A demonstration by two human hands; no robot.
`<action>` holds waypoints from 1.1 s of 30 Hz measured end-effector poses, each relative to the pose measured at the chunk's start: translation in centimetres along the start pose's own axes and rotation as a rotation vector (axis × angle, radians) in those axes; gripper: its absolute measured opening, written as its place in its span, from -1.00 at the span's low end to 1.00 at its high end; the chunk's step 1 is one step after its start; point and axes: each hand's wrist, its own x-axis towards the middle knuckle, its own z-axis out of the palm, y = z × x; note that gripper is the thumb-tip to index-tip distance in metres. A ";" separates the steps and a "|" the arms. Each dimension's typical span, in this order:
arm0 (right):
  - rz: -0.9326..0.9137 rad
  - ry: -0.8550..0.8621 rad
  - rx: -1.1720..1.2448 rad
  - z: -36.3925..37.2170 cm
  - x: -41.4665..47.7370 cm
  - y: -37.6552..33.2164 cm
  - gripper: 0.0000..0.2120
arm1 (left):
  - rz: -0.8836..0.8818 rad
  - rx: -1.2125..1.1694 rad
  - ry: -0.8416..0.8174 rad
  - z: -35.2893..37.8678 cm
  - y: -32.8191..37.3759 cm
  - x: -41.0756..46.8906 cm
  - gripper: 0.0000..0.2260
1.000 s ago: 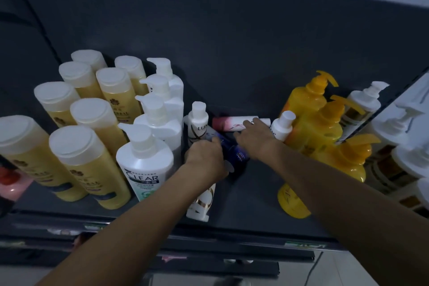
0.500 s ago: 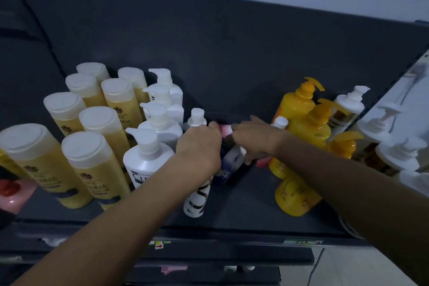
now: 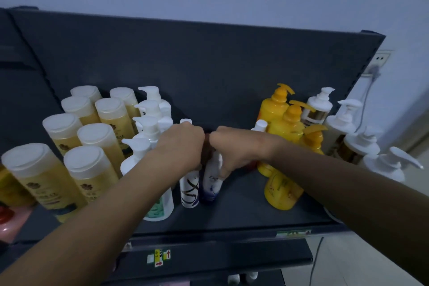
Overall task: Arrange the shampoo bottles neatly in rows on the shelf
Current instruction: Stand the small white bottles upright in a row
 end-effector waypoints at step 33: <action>0.505 0.127 -0.193 -2.1 -0.9 7.8 -0.81 | 0.018 -0.143 0.209 -3.6 -0.8 3.1 -0.77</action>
